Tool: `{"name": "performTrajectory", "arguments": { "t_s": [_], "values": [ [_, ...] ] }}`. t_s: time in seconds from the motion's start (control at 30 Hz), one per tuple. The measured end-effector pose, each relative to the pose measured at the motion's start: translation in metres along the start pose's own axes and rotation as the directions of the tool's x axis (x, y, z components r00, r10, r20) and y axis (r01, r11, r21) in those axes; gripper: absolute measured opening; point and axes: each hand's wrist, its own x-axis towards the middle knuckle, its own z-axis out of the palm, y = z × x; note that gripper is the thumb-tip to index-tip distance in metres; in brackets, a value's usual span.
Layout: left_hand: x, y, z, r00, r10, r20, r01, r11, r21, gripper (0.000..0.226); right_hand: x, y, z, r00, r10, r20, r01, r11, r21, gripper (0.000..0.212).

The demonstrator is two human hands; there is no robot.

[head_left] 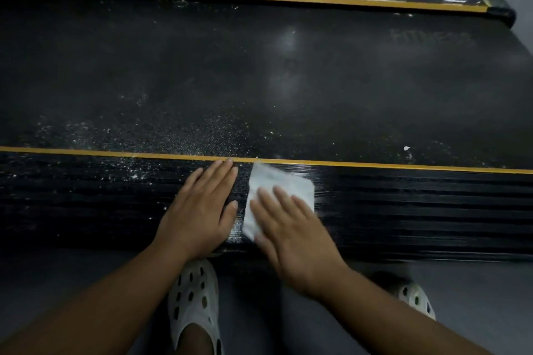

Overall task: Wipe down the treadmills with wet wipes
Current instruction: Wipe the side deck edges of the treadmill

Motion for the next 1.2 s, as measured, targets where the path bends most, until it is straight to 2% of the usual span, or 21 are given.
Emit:
{"name": "performTrajectory", "arguments": {
  "t_s": [0.07, 0.1, 0.17, 0.23, 0.3, 0.33, 0.43, 0.5, 0.53, 0.6, 0.67, 0.7, 0.73, 0.83, 0.9, 1.0, 1.07, 1.13, 1.2],
  "values": [
    [0.001, 0.001, -0.001, 1.0, 0.002, 0.013, -0.002, 1.0, 0.004, 0.072, -0.027, 0.009, -0.008, 0.991, -0.128, 0.034, 0.126, 0.99, 0.064, 0.053],
    [0.001, 0.001, -0.002, 1.0, -0.002, 0.017, 0.002, 1.0, 0.006, 0.072, -0.034, 0.02, -0.011, 0.993, -0.119, 0.007, 0.118, 0.988, 0.103, 0.052],
    [0.0, 0.001, -0.002, 1.0, -0.008, 0.019, 0.007, 1.0, 0.01, 0.073, -0.029, 0.044, -0.014, 0.998, 0.036, -0.056, -0.027, 0.988, 0.151, 0.051],
    [0.0, 0.002, -0.001, 1.0, -0.007, 0.016, 0.006, 1.0, 0.013, 0.072, 0.0, 0.059, -0.012, 0.971, 0.22, -0.091, -0.211, 0.972, 0.1, 0.054],
    [0.001, 0.001, -0.001, 1.0, 0.001, 0.004, -0.001, 1.0, 0.014, 0.072, 0.03, 0.043, -0.006, 0.957, 0.276, -0.093, -0.272, 0.961, 0.058, 0.057],
    [0.001, 0.001, 0.0, 1.0, 0.002, 0.001, -0.002, 1.0, 0.018, 0.072, 0.035, 0.028, -0.002, 0.969, 0.23, -0.086, -0.226, 0.973, 0.047, 0.057],
    [0.002, 0.001, 0.0, 1.0, 0.002, -0.001, -0.002, 1.0, 0.022, 0.071, 0.009, 0.003, 0.0, 0.998, -0.056, -0.019, 0.056, 0.998, 0.042, 0.051],
    [0.001, 0.001, -0.001, 1.0, 0.003, 0.007, -0.003, 1.0, 0.015, 0.071, -0.019, 0.016, -0.006, 0.99, -0.136, -0.032, 0.138, 0.988, 0.066, 0.047],
    [0.001, 0.001, -0.001, 1.0, -0.001, 0.007, 0.001, 1.0, 0.012, 0.071, -0.024, 0.029, -0.008, 0.992, -0.107, -0.061, 0.111, 0.992, 0.06, 0.048],
    [0.001, 0.001, 0.0, 1.0, -0.004, 0.002, 0.004, 1.0, 0.01, 0.072, -0.012, 0.051, -0.01, 0.995, 0.06, -0.074, -0.059, 0.998, 0.017, 0.057],
    [0.001, 0.001, 0.0, 1.0, -0.001, 0.005, 0.001, 1.0, 0.005, 0.072, 0.02, 0.048, -0.009, 0.972, 0.236, -0.002, -0.236, 0.972, 0.007, 0.071],
    [0.001, 0.001, 0.0, 1.0, -0.002, 0.003, 0.002, 1.0, 0.003, 0.072, 0.032, 0.035, -0.007, 0.965, 0.262, 0.025, -0.262, 0.965, 0.014, 0.075],
    [0.0, 0.0, 0.0, 1.0, -0.003, 0.002, 0.003, 1.0, 0.0, 0.072, 0.037, 0.02, -0.005, 0.97, 0.24, 0.037, -0.241, 0.97, 0.014, 0.075],
    [0.0, 0.0, 0.0, 1.0, -0.006, 0.003, 0.006, 1.0, 0.003, 0.071, 0.01, 0.0, -0.002, 0.999, -0.014, 0.034, 0.015, 1.0, -0.008, 0.064],
    [0.001, -0.001, 0.001, 1.0, -0.002, 0.002, 0.002, 1.0, 0.0, 0.07, -0.016, 0.015, -0.004, 0.996, -0.073, 0.046, 0.073, 0.997, 0.004, 0.061],
    [0.001, 0.0, 0.001, 1.0, -0.01, 0.008, 0.01, 1.0, -0.007, 0.07, -0.018, 0.045, -0.009, 0.991, 0.13, -0.017, -0.13, 0.99, -0.05, 0.065],
    [0.001, 0.0, 0.0, 1.0, -0.003, 0.009, 0.003, 1.0, -0.008, 0.071, 0.008, 0.037, -0.005, 0.967, 0.254, -0.02, -0.254, 0.967, -0.014, 0.069],
    [0.0, 0.001, -0.001, 1.0, 0.0, 0.006, 0.0, 1.0, -0.008, 0.072, 0.026, 0.011, -0.001, 0.968, 0.25, 0.003, -0.249, 0.968, 0.039, 0.069],
    [0.001, 0.0, 0.0, 1.0, -0.003, -0.002, 0.003, 1.0, -0.008, 0.071, 0.023, -0.001, -0.001, 0.995, 0.095, 0.029, -0.097, 0.994, 0.054, 0.063]
  ]
}}
